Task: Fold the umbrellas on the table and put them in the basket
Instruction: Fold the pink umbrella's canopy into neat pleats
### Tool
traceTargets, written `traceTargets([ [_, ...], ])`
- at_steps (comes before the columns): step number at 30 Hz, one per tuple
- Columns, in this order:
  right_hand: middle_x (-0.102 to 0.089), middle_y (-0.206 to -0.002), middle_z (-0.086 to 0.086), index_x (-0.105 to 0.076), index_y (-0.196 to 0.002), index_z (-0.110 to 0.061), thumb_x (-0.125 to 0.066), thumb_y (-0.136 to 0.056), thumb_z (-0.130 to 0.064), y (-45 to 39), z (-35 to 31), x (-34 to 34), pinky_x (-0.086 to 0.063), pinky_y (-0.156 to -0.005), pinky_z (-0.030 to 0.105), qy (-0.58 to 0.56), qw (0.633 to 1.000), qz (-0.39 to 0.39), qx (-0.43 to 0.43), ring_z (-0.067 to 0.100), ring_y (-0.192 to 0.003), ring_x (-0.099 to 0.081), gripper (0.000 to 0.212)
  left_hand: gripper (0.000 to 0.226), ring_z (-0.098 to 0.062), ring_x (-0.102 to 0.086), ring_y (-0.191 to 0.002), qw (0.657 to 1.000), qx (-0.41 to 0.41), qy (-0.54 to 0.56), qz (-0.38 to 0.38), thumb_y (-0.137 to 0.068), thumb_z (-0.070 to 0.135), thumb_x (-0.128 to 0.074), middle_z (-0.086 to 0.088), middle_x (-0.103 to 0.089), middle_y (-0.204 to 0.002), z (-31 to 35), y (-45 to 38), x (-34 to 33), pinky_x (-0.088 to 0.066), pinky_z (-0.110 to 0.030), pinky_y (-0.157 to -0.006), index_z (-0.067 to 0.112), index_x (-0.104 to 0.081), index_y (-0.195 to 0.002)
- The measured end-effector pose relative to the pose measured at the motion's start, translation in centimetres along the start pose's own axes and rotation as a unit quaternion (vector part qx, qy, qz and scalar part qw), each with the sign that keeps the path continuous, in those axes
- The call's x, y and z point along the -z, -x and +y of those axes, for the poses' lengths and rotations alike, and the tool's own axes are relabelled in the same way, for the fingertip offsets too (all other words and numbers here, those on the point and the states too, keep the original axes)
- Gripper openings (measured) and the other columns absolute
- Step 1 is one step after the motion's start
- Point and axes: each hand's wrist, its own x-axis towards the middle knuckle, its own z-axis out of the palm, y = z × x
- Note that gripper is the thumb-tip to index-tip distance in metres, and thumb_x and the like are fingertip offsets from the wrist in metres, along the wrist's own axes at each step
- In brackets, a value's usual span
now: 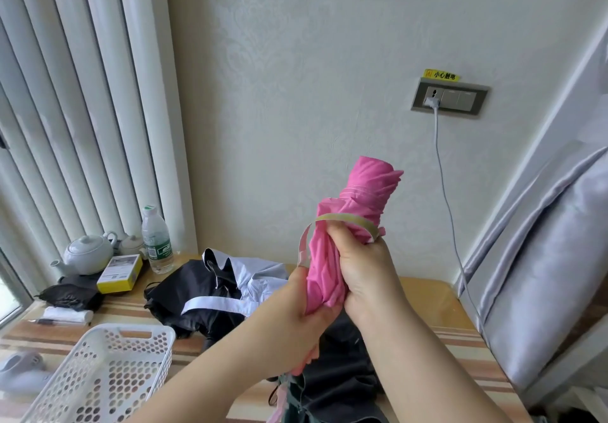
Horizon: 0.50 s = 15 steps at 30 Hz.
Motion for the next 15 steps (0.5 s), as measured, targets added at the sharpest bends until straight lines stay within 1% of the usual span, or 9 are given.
traceTargets([
  [2, -0.073, -0.075, 0.004, -0.071, -0.088, -0.01, -0.079, -0.077, -0.023, -0.2, 0.5, -0.4, -0.06, -0.068, 0.034, 0.024, 1.0, 0.018, 0.001, 0.017, -0.07, -0.072, 0.019, 0.027, -0.007, -0.042, -0.05, 0.984, -0.017, -0.166, 0.07, -0.096, 0.033, -0.05, 0.006, -0.047, -0.064, -0.3, -0.4, -0.6, -0.034, -0.017, -0.045, 0.02, -0.029, -0.087],
  [4, -0.073, -0.073, 0.001, -0.073, -0.078, -0.019, -0.082, -0.073, -0.027, -0.3, 0.8, -0.7, -0.059, -0.079, 0.045, 0.045, 0.999, 0.022, 0.001, 0.021, -0.074, -0.071, 0.013, 0.033, -0.006, -0.044, -0.049, 0.952, -0.015, -0.284, 0.115, -0.09, 0.026, -0.058, 0.008, -0.04, -0.064, -0.5, -0.4, -1.2, -0.026, -0.02, -0.037, 0.017, -0.026, -0.086],
  [5, -0.072, -0.071, -0.003, -0.071, -0.074, -0.021, -0.082, -0.073, -0.024, -0.2, 0.9, -0.9, -0.058, -0.08, 0.046, 0.048, 0.999, 0.024, 0.001, 0.02, -0.073, -0.07, 0.011, 0.042, -0.009, -0.047, -0.044, 0.932, -0.029, -0.345, 0.11, -0.075, 0.018, -0.071, 0.006, -0.041, -0.061, -0.9, -0.4, -1.7, -0.013, -0.018, -0.032, 0.015, -0.031, -0.085],
  [6, -0.069, -0.07, -0.003, -0.069, -0.076, -0.021, -0.081, -0.074, -0.021, -0.1, 1.1, -1.0, -0.058, -0.08, 0.045, 0.046, 0.999, 0.029, 0.001, 0.02, -0.073, -0.068, 0.013, 0.049, -0.013, -0.047, -0.035, 0.916, -0.06, -0.383, 0.108, -0.052, 0.006, -0.075, 0.003, -0.043, -0.054, -0.9, 0.0, -2.0, -0.006, -0.013, -0.034, 0.013, -0.035, -0.08],
  [7, -0.067, -0.072, -0.002, -0.066, -0.083, -0.02, -0.08, -0.076, -0.019, 0.0, 1.1, -1.0, -0.058, -0.078, 0.042, 0.046, 0.998, 0.036, -0.001, 0.021, -0.073, -0.067, 0.016, 0.049, -0.016, -0.045, -0.028, 0.901, -0.077, -0.415, 0.096, -0.041, 0.0, -0.067, 0.0, -0.043, -0.049, -1.0, 0.4, -2.2, -0.007, -0.012, -0.035, 0.013, -0.036, -0.077],
  [8, -0.065, -0.073, -0.002, -0.063, -0.089, -0.015, -0.078, -0.078, -0.016, 0.0, 1.2, -0.9, -0.057, -0.075, 0.038, 0.05, 0.998, 0.042, -0.003, 0.02, -0.072, -0.065, 0.018, 0.048, -0.019, -0.047, -0.029, 0.899, -0.082, -0.422, 0.087, -0.042, 0.001, -0.062, -0.001, -0.044, -0.051, -1.2, 0.6, -2.5, -0.01, -0.014, -0.034, 0.014, -0.034, -0.078],
  [11, -0.064, -0.069, -0.002, -0.062, -0.093, -0.01, -0.071, -0.082, -0.014, 0.1, 1.0, -0.3, -0.054, -0.067, 0.032, 0.082, 0.996, 0.046, -0.005, 0.017, -0.066, -0.063, 0.015, 0.034, -0.018, -0.056, -0.065, 0.95, -0.034, -0.298, 0.09, -0.08, 0.023, -0.059, 0.008, -0.046, -0.075, -1.2, 0.2, -1.7, -0.029, -0.02, -0.043, 0.018, -0.028, -0.092],
  [13, -0.066, -0.069, -0.001, -0.064, -0.093, -0.01, -0.072, -0.081, -0.015, 0.1, 0.7, 0.1, -0.056, -0.069, 0.035, 0.088, 0.995, 0.039, -0.005, 0.018, -0.066, -0.065, 0.016, 0.041, -0.009, -0.059, -0.074, 0.993, 0.024, -0.115, 0.008, -0.076, 0.041, -0.067, 0.01, -0.059, -0.084, -1.2, -0.1, -0.2, -0.043, -0.014, -0.06, 0.025, -0.04, -0.103],
  [15, -0.065, -0.068, 0.001, -0.064, -0.09, -0.008, -0.073, -0.081, -0.014, 0.3, 0.3, 0.2, -0.054, -0.062, 0.032, 0.066, 0.998, 0.006, -0.013, 0.018, -0.064, -0.065, 0.014, 0.058, -0.011, -0.067, -0.087, 0.989, 0.087, 0.099, -0.072, -0.058, 0.053, -0.075, 0.006, -0.07, -0.096, -1.1, -0.3, 1.0, -0.055, -0.03, -0.084, 0.032, -0.053, -0.107],
])
